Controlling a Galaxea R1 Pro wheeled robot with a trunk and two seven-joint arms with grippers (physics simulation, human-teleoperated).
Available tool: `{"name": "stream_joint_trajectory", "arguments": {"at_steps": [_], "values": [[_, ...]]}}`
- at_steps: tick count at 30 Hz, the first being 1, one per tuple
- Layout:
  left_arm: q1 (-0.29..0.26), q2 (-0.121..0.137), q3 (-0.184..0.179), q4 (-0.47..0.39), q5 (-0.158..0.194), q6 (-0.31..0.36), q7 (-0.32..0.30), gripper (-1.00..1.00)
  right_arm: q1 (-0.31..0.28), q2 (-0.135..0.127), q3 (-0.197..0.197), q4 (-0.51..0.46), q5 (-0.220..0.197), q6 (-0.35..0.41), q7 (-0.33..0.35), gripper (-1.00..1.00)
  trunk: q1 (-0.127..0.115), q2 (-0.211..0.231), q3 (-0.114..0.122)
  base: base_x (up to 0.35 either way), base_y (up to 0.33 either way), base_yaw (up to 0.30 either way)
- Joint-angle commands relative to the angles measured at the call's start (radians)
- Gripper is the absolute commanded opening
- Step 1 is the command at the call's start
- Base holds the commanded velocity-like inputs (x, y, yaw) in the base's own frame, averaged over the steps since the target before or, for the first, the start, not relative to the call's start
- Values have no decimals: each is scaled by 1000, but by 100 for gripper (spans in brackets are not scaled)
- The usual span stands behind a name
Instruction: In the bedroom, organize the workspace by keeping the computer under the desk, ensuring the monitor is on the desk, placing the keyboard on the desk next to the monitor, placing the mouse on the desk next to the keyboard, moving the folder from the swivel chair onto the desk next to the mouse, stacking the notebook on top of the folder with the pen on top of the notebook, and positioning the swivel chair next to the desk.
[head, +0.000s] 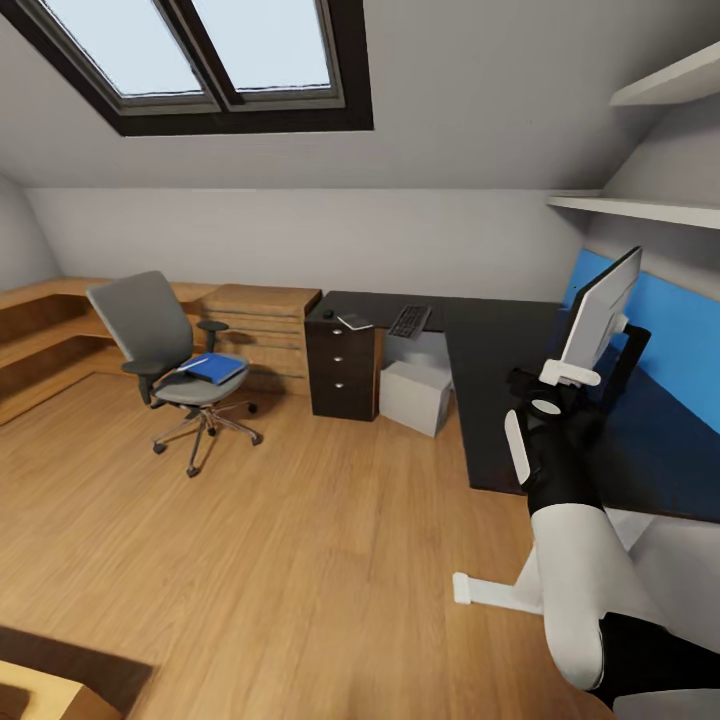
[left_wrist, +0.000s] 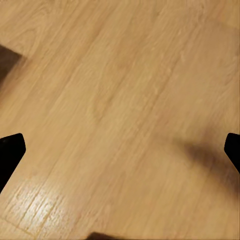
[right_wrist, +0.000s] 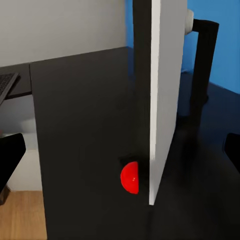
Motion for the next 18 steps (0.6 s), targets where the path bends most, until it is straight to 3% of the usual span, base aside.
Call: {"name": "stream_joint_trajectory", "arguments": {"at_steps": [1,7,18], "values": [[-1,0,-1,0,6,-3,0,100,-1,1,-2,-1,10,9,1,100,0,0,-1,251,3,0],[-1,0,-1,0,7,-3,0,100,-1,-2,-4,-3,10,9,-1,100,0,0,-1,141,1,0],[-1,0,-1,0,7,-3,0,100,-1,-25,-5,-4,10,10,-3,100,0,0,-1,22,0,0]]}}
